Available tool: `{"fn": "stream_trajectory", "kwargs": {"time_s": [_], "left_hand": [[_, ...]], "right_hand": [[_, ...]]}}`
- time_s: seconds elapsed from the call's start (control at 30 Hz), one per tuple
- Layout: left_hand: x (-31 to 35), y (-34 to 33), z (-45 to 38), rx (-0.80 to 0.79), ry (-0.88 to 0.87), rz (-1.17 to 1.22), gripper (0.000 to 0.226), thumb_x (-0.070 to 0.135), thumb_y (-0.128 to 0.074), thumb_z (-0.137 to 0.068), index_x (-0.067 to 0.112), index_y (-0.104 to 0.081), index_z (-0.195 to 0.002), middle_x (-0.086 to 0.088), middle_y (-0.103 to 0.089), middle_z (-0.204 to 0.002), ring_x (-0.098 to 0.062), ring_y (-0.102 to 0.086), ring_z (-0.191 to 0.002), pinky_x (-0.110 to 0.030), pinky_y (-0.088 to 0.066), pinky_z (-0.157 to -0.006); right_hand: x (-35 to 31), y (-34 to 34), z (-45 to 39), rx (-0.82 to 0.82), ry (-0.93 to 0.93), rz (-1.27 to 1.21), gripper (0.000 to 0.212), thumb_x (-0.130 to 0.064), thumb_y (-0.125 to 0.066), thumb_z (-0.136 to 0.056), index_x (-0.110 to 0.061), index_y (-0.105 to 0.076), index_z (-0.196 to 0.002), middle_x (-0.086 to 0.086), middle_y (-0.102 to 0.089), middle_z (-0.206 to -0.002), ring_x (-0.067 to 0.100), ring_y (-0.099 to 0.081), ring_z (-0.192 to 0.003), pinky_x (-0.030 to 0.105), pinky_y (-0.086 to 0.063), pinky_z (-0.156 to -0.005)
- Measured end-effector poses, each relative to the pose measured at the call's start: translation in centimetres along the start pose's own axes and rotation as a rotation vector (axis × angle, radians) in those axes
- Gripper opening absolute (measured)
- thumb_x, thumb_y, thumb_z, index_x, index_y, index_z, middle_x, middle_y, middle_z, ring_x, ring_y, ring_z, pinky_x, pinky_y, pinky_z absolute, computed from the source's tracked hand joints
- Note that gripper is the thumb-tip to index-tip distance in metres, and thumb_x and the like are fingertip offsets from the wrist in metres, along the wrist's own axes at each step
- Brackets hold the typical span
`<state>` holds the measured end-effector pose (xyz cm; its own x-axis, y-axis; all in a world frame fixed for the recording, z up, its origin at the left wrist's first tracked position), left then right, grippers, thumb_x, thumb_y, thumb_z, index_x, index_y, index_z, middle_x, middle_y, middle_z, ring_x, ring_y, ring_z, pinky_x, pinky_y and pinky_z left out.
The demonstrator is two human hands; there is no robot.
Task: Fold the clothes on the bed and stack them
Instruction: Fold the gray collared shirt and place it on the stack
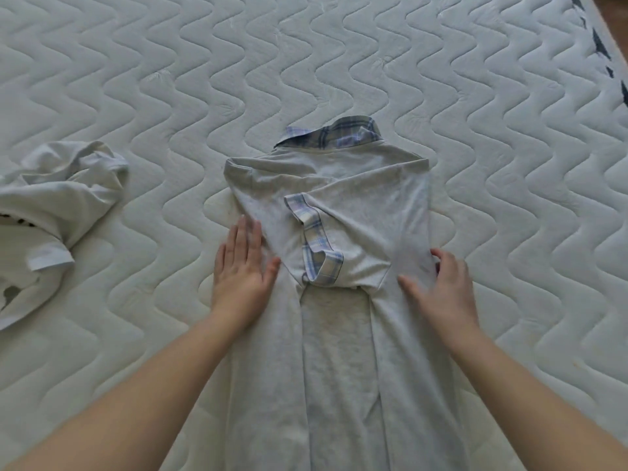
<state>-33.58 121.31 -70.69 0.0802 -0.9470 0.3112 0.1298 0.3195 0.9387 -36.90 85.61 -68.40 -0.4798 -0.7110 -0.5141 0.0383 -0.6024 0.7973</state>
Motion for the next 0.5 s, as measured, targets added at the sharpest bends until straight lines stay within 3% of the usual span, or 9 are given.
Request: {"fn": "stream_trajectory", "kwargs": {"time_s": [0.07, 0.17, 0.27, 0.37, 0.5], "left_hand": [[-1.2, -0.9, 3.0, -0.033, 0.013, -0.011, 0.075, 0.062, -0.015, -0.094, 0.025, 0.015, -0.153, 0.003, 0.013, -0.163, -0.012, 0.009, -0.150, -0.033, 0.003, -0.121], [-1.7, -1.3, 7.5, -0.049, 0.044, 0.036, 0.081, 0.061, -0.015, -0.091, 0.015, -0.005, -0.156, -0.003, -0.001, -0.164, -0.017, -0.002, -0.151, -0.032, -0.001, -0.122], [-1.2, -1.4, 12.2, -0.075, 0.069, 0.123, 0.079, 0.055, -0.025, -0.091, 0.007, -0.022, -0.154, -0.012, -0.015, -0.162, -0.026, -0.014, -0.150, -0.035, -0.009, -0.122], [-0.7, -2.4, 17.2, -0.153, 0.047, 0.052, 0.073, 0.051, -0.039, -0.095, 0.010, -0.023, -0.154, -0.012, -0.015, -0.162, -0.029, -0.014, -0.150, -0.039, -0.011, -0.121], [-1.6, -3.6, 22.8, -0.221, 0.093, -0.045, 0.071, 0.042, -0.050, -0.097, 0.022, -0.016, -0.156, -0.008, -0.008, -0.164, -0.026, -0.010, -0.151, -0.042, -0.014, -0.119]], "right_hand": [[2.5, 0.2, 3.8, 0.013, -0.009, 0.012, 0.064, -0.045, -0.076, -0.077, -0.021, -0.047, -0.129, 0.006, -0.048, -0.122, 0.023, -0.049, -0.108, 0.041, -0.042, -0.097], [6.5, 0.4, 8.0, -0.005, -0.097, -0.057, 0.048, -0.041, -0.078, -0.077, -0.018, -0.053, -0.111, 0.003, -0.057, -0.106, 0.016, -0.051, -0.091, 0.031, -0.041, -0.079], [9.1, 0.0, 11.4, -0.100, -0.165, -0.033, 0.034, -0.040, -0.078, -0.079, -0.018, -0.057, -0.094, 0.001, -0.061, -0.087, 0.024, -0.059, -0.084, 0.032, -0.040, -0.067], [11.0, -0.7, 15.6, -0.207, -0.202, -0.001, 0.035, -0.039, -0.075, -0.082, -0.012, -0.062, -0.100, 0.007, -0.065, -0.094, 0.028, -0.061, -0.088, 0.038, -0.047, -0.073], [13.2, -1.2, 21.3, -0.275, -0.235, 0.068, 0.035, -0.037, -0.071, -0.086, -0.007, -0.061, -0.100, 0.015, -0.066, -0.101, 0.035, -0.061, -0.095, 0.036, -0.042, -0.071]]}}
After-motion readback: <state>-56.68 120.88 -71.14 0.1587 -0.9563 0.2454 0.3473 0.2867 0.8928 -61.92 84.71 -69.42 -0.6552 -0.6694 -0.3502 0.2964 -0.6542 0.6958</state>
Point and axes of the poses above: each hand's wrist, its own z-axis away from the middle knuckle, its own y-axis out of the back of the hand, x = y × z, the point moved 10 cm from there along -z, towards the middle knuckle
